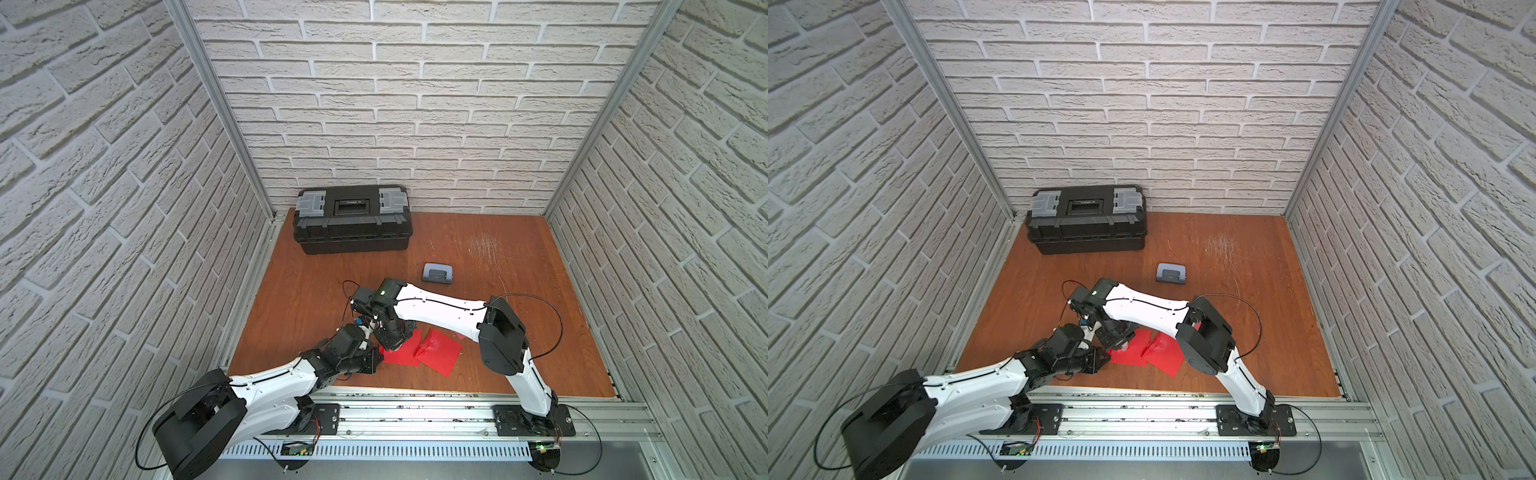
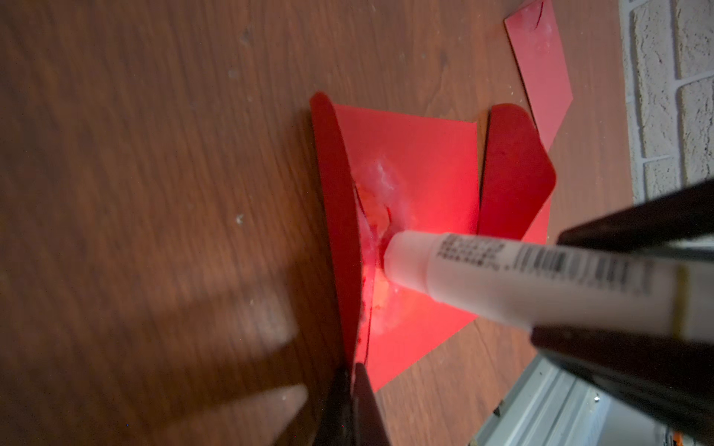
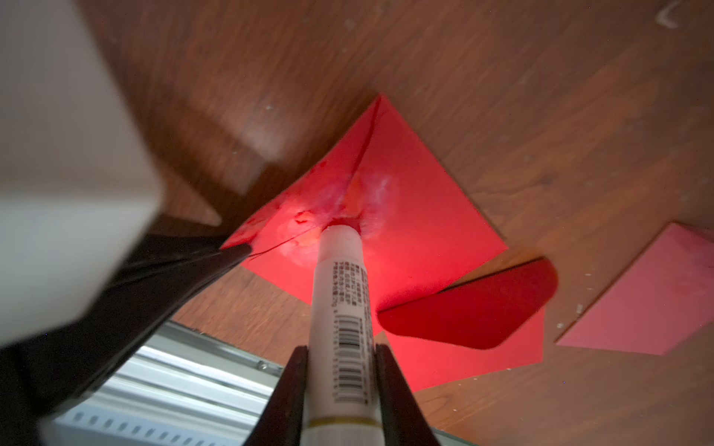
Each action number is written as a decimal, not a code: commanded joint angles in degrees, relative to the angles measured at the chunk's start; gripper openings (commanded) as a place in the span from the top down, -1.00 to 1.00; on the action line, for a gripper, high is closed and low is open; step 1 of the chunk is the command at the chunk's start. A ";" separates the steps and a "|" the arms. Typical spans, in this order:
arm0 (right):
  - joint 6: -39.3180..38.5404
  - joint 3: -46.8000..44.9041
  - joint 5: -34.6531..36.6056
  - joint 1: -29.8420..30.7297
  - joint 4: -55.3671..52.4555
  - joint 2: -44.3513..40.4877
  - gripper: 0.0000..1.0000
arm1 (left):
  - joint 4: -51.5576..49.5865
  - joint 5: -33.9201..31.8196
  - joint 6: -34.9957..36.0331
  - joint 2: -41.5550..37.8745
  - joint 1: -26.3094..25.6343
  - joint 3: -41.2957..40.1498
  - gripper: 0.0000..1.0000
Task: Seal the envelope with a glue stick
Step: Apply the envelope at the center of the board.
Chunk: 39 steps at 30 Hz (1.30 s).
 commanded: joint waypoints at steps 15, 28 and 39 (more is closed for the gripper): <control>1.28 0.36 10.84 -0.65 -5.14 1.61 0.95 | -4.77 -0.40 0.75 1.14 0.21 -1.67 0.92; 1.55 -0.47 7.30 -0.79 -2.47 0.88 0.95 | -4.67 -0.38 0.74 1.28 0.22 -1.69 0.92; 0.81 -5.51 -15.13 -0.84 10.86 -2.04 0.95 | -4.73 -0.29 0.77 1.16 0.25 -1.71 0.92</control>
